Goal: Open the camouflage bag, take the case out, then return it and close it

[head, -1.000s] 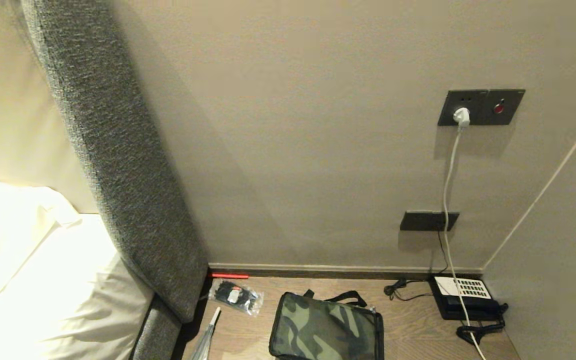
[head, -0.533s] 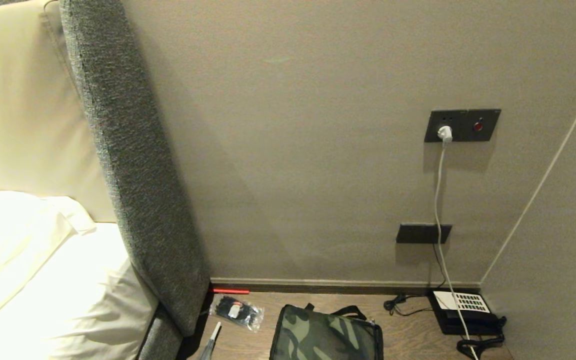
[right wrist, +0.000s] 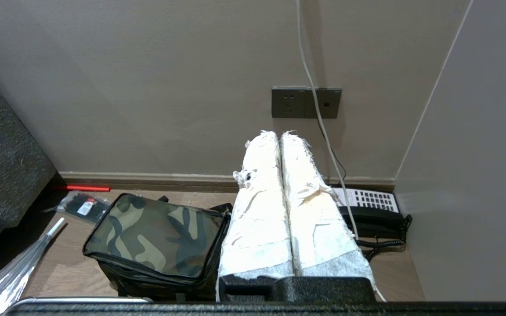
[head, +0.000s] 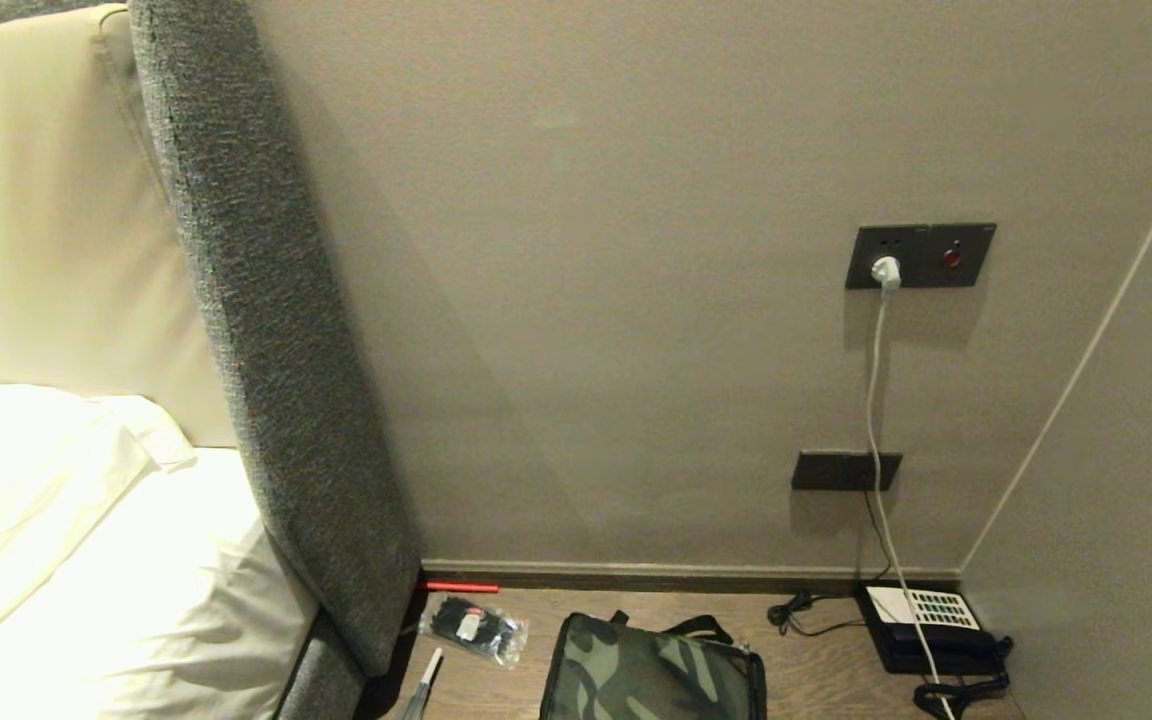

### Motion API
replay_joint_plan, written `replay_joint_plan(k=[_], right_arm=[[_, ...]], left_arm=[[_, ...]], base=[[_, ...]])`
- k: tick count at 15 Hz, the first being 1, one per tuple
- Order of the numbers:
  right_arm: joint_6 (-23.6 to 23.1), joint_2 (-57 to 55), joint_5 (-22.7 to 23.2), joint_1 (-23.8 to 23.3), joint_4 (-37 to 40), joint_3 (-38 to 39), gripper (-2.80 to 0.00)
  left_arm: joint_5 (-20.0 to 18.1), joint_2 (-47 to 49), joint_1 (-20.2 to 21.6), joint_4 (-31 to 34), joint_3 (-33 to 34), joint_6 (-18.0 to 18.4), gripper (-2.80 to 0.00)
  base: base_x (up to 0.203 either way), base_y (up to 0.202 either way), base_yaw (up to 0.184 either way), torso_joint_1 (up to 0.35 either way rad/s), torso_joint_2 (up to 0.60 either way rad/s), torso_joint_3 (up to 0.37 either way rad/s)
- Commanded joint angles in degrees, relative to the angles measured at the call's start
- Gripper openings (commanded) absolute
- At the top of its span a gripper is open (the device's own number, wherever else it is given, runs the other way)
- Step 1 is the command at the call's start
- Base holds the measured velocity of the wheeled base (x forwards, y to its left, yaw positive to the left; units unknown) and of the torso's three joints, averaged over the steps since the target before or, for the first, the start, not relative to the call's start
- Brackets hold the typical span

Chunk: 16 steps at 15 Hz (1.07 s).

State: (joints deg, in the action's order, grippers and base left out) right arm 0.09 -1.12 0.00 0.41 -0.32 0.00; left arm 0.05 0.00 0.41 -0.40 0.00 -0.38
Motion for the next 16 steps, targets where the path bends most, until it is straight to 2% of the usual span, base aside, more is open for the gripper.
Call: replay_joint_plan(k=[1, 16], right_arm=[[0.0, -0.11, 0.0, 0.02, -0.03, 0.0, -2.8], [0.0, -0.11, 0.0, 0.02, -0.03, 0.0, -2.8]], left_arm=[[0.02, 0.0, 0.02, 0.05, 0.09, -0.06, -2.8], [0.04, 0.0, 0.02, 0.03, 0.09, -0.06, -2.8]], base=[[0.0, 0.0, 0.0, 0.0, 0.0, 0.0], [0.0, 0.0, 0.0, 0.0, 0.0, 0.0]])
